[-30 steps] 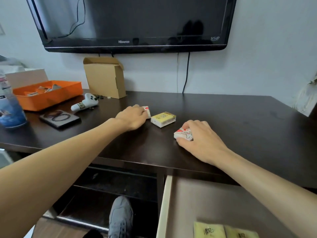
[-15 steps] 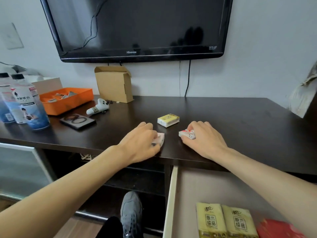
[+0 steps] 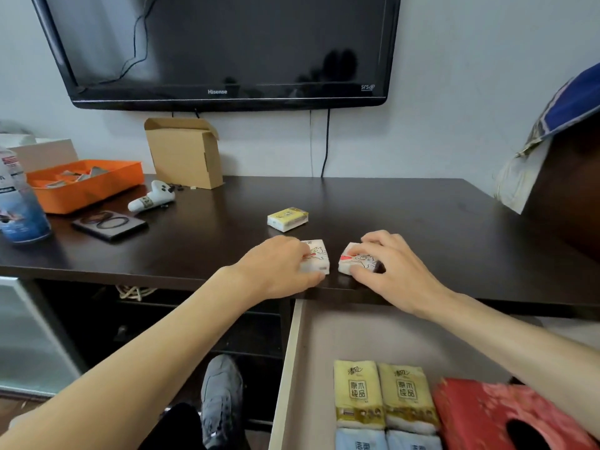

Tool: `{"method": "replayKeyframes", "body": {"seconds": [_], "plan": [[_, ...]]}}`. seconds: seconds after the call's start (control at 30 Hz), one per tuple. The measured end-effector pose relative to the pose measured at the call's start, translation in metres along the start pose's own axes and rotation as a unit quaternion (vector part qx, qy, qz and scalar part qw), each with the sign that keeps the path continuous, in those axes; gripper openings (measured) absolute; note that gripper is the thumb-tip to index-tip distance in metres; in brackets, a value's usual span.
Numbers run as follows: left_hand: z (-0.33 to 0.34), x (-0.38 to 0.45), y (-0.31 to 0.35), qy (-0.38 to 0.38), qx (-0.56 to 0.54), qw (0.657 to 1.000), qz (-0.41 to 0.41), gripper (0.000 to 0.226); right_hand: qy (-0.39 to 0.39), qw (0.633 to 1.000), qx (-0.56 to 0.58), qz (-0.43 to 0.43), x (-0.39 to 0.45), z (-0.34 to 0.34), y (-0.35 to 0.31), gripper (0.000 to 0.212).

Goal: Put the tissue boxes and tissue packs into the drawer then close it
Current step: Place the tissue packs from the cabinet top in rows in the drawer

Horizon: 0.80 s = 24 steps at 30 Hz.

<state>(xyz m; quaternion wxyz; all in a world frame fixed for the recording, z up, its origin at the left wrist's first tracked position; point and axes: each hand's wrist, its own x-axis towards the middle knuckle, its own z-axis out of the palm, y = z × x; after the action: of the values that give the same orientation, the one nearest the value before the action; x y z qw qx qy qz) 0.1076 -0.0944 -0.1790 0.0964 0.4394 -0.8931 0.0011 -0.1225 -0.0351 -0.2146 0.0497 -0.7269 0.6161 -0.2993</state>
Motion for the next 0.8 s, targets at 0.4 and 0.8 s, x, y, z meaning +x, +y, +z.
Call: {"method": "replayKeyframes", "body": {"seconds": [0.4, 0.8], "plan": [[0.014, -0.001, -0.003, 0.032, -0.110, 0.992, -0.046, 0.039, 0.011, 0.986, 0.155, 0.052, -0.004, -0.012, -0.006, 0.049], [-0.026, -0.121, 0.058, -0.059, -0.438, 0.897, 0.015, 0.050, -0.117, 0.967, 0.225, 0.033, -0.142, -0.071, -0.040, 0.062]]}}
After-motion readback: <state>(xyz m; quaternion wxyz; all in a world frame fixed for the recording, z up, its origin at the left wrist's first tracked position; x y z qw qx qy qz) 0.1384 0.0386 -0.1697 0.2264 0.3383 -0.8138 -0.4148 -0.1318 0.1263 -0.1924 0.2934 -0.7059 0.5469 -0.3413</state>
